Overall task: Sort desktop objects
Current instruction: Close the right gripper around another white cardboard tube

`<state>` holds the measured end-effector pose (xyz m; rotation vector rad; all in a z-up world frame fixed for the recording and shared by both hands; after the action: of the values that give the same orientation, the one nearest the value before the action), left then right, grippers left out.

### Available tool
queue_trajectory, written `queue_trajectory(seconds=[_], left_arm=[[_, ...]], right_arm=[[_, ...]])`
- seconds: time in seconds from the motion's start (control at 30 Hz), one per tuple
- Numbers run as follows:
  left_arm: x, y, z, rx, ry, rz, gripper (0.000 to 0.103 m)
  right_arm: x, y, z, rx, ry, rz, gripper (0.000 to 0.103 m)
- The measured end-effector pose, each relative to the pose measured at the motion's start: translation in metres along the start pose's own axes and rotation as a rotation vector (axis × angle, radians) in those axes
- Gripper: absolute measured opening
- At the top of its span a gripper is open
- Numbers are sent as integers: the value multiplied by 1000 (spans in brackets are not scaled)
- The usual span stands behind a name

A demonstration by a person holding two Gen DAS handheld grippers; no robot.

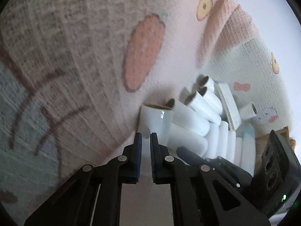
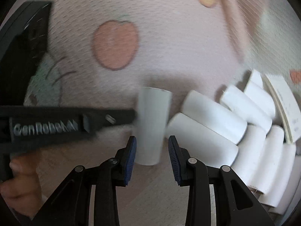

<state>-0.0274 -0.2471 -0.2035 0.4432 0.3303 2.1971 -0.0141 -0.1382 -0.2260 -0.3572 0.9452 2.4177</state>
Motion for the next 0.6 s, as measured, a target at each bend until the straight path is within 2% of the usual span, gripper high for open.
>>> queue_trajectory(seconds=[0.07,0.1,0.2,0.3,0.37,0.6], left_arm=[[0,1,-5,-18,-30,16,27],[0,2,-5,-8,-44,23,33],[6,5,-4,28,-91,41,43],[8,2,-14,-6,-105,61,44],[5,-4,-27,-45,-73,72,46],[7,-7,-34,-10,-73,45,49]], right_arm=[[5,-1,0,4,9,-30,32],[25,8,-3,12,13,-41,32],[29,10,-2,37,52,-65,32],[25,7,-9,6,59,-54,32],[22,5,-13,3,75,-48,32],[16,4,-24,-11,115,-72,33]])
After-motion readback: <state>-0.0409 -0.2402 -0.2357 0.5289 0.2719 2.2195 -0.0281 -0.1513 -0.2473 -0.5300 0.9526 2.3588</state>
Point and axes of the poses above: each gripper's, at about its wrist camera, not at the fingertips, and z roughly against the way its jaws point, x to its right, y to its top, the point moved 8 cm from there along -z, roughly the way its jaws point, and after that the axes turned 9 degrees about y, right-handed, at the moved point
